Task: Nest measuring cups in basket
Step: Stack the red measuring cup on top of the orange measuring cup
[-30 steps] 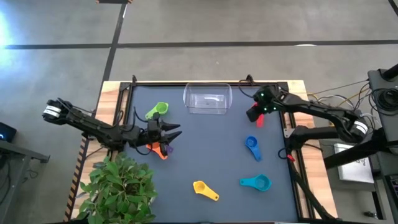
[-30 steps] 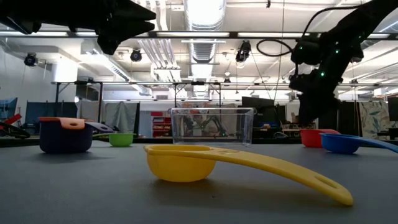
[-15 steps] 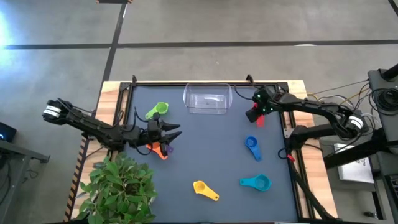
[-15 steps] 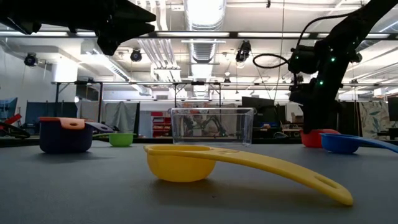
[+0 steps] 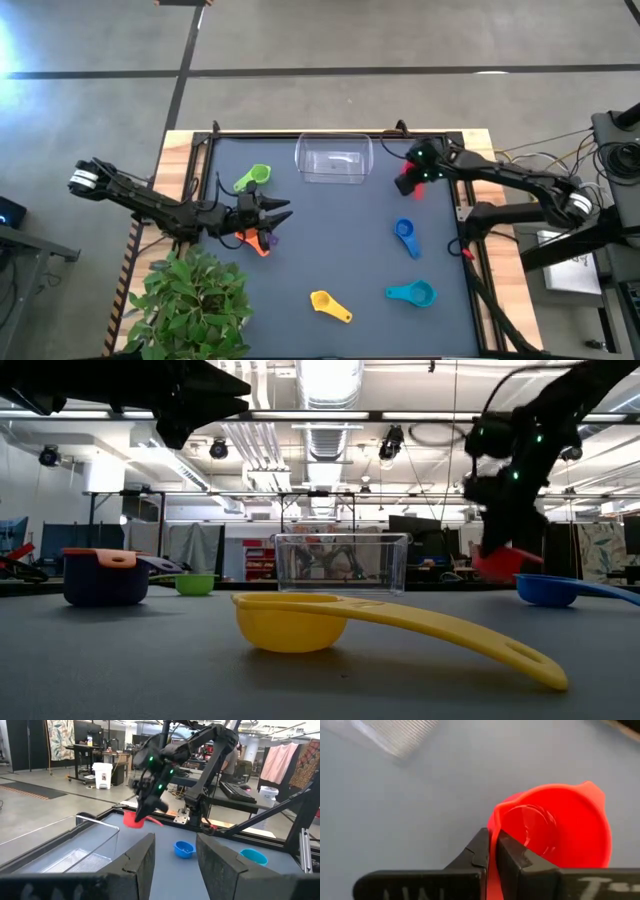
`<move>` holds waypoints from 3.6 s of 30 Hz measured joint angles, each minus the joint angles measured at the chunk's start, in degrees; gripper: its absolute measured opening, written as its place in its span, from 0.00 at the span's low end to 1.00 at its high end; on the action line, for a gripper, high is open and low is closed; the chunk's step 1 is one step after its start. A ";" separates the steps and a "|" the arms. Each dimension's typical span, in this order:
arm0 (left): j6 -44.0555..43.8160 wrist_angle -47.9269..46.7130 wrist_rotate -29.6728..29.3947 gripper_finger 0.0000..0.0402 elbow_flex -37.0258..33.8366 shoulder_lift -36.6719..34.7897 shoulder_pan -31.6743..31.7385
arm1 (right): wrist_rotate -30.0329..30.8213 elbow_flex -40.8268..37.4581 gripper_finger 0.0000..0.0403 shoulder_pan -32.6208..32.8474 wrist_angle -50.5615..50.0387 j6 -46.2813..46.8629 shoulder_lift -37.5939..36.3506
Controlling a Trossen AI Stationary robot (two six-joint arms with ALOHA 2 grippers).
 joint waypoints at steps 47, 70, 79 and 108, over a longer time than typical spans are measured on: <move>1.77 -5.85 -32.08 0.62 6.49 13.83 0.24 | 19.37 38.61 0.02 33.76 71.87 -7.16 48.29; -1.53 -6.83 -24.54 0.01 5.75 12.02 1.20 | 16.66 38.89 0.03 34.23 71.98 -6.49 48.14; -1.71 -8.29 -25.89 0.00 5.65 10.65 0.97 | 12.85 38.95 0.26 34.43 61.14 -12.97 41.93; 10.10 32.57 -17.50 0.00 -2.97 16.13 -5.38 | -2.27 20.36 0.50 35.19 82.79 2.21 36.59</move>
